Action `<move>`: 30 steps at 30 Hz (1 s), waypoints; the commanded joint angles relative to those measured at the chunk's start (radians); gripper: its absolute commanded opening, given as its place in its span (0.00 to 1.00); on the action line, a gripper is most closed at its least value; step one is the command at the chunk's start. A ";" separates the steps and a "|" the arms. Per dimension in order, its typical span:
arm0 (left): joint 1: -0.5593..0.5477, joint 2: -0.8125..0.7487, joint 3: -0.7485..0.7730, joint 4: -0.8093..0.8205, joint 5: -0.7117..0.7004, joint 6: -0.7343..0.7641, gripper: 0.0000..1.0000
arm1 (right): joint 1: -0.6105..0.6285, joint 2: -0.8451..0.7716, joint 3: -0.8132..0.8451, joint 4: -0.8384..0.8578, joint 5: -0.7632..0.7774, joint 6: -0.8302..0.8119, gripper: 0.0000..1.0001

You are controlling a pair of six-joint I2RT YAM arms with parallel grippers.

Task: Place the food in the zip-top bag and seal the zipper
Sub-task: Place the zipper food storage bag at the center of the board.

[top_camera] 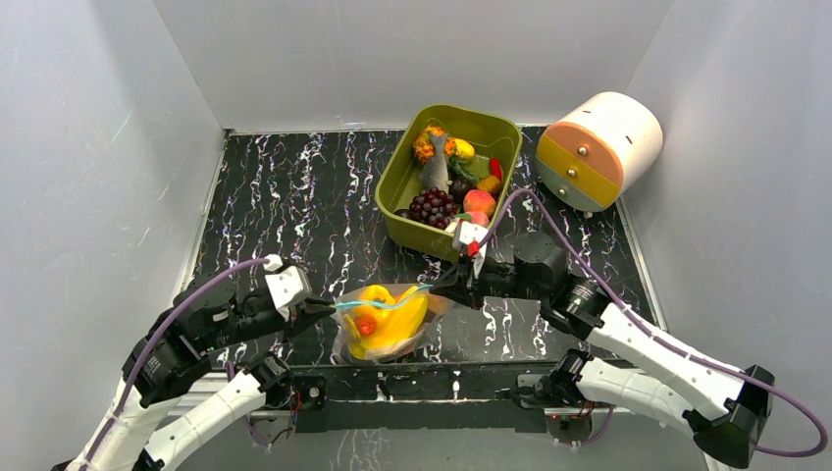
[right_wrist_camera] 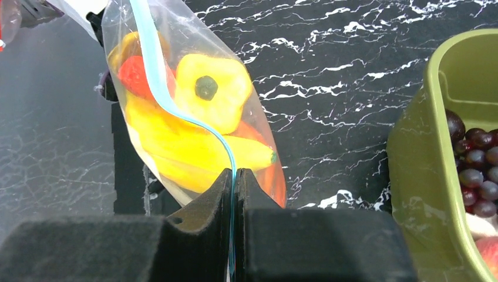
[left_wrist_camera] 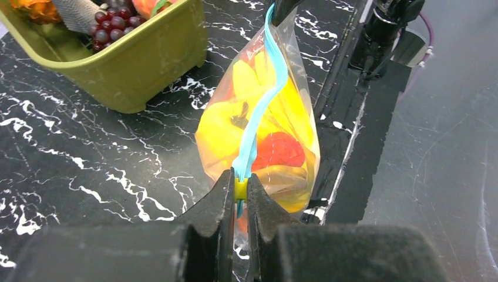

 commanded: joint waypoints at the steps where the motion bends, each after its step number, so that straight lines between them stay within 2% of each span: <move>1: 0.002 0.000 -0.001 0.044 -0.068 -0.025 0.00 | -0.002 0.043 -0.014 0.255 -0.007 -0.048 0.00; 6: 0.002 0.036 -0.050 0.115 -0.165 -0.035 0.00 | -0.002 0.168 0.001 0.366 0.061 -0.097 0.03; 10: 0.002 0.077 -0.077 0.163 -0.306 -0.068 0.00 | -0.002 0.260 -0.013 0.423 0.059 -0.124 0.05; 12: 0.002 0.084 -0.092 0.194 -0.388 -0.072 0.00 | -0.002 0.285 -0.025 0.493 0.094 -0.116 0.10; 16: 0.003 0.097 -0.118 0.239 -0.562 -0.055 0.00 | -0.002 0.315 0.009 0.530 0.196 -0.105 0.32; 21: 0.003 0.117 -0.125 0.235 -0.648 -0.020 0.00 | -0.002 0.283 0.024 0.492 0.248 -0.071 0.55; 24: 0.003 0.119 -0.133 0.216 -0.733 0.004 0.00 | -0.002 0.228 0.000 0.489 0.247 -0.036 0.74; 26: 0.002 0.120 -0.146 0.215 -0.791 0.020 0.00 | -0.002 0.181 -0.004 0.471 0.264 -0.024 0.96; 30: 0.002 0.123 -0.177 0.251 -0.840 0.047 0.00 | -0.002 0.082 0.000 0.435 0.302 -0.034 0.98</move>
